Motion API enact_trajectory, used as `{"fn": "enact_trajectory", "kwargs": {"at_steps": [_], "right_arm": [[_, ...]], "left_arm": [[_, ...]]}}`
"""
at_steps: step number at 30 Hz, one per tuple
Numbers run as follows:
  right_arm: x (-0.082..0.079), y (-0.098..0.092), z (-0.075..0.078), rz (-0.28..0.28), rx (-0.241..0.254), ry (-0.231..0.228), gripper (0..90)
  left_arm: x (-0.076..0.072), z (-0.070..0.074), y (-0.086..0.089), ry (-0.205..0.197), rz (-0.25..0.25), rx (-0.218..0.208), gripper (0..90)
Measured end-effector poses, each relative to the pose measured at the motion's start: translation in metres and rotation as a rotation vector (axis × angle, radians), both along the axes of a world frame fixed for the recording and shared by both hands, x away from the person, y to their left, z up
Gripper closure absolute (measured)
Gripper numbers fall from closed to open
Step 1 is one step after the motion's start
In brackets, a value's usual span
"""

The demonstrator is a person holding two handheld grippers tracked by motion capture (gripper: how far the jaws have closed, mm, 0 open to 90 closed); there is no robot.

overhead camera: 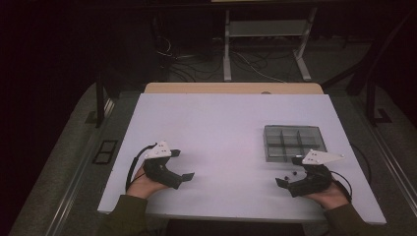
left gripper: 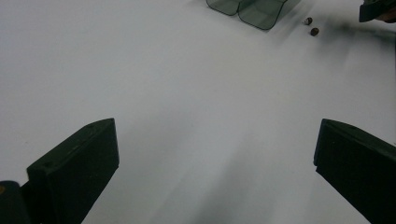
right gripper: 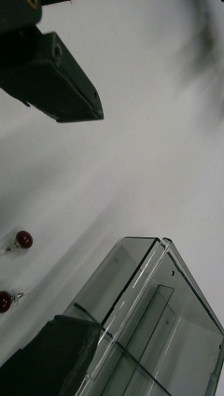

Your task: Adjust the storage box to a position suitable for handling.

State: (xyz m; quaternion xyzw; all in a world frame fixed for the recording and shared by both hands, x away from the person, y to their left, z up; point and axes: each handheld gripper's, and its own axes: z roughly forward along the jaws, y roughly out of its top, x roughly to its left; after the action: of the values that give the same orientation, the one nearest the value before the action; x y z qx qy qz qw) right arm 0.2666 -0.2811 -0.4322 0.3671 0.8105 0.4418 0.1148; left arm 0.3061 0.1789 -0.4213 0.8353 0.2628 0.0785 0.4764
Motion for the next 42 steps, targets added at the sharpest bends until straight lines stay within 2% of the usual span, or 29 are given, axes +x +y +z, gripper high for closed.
{"fn": "enact_trajectory", "kwargs": {"at_steps": [10, 11, 16, 27, 28, 29, 31, 42], "right_arm": [[0.004, -0.010, 0.007, -0.003, 0.012, 0.016, 0.7], [0.003, -0.012, 0.009, 0.000, 0.017, 0.014, 5.4], [0.003, -0.013, 0.012, -0.006, 0.010, 0.010, 5.5], [0.010, -0.020, 0.016, -0.037, 0.016, 0.012, 7.6], [0.011, -0.021, 0.017, -0.042, 0.019, 0.013, 8.1], [0.012, -0.022, 0.017, -0.043, 0.021, 0.016, 14.7], [0.013, -0.024, 0.018, -0.046, 0.033, 0.013, 14.7], [0.024, -0.030, 0.025, -0.074, 0.023, 0.007, 15.4]], "left_arm": [[0.001, -0.001, 0.000, 0.007, 0.015, 0.006, 0.0], [0.001, -0.001, 0.000, 0.012, 0.014, 0.011, 0.0], [0.001, -0.002, 0.001, 0.012, 0.013, 0.012, 0.0], [0.000, -0.002, 0.000, 0.007, 0.015, 0.020, 0.0], [0.000, -0.002, 0.000, 0.007, 0.014, 0.019, 0.0], [0.000, -0.002, 0.000, 0.008, 0.015, 0.016, 0.0], [0.001, -0.002, 0.000, 0.010, 0.013, 0.014, 0.0], [0.001, -0.001, -0.001, 0.010, 0.013, 0.013, 0.0]]}}
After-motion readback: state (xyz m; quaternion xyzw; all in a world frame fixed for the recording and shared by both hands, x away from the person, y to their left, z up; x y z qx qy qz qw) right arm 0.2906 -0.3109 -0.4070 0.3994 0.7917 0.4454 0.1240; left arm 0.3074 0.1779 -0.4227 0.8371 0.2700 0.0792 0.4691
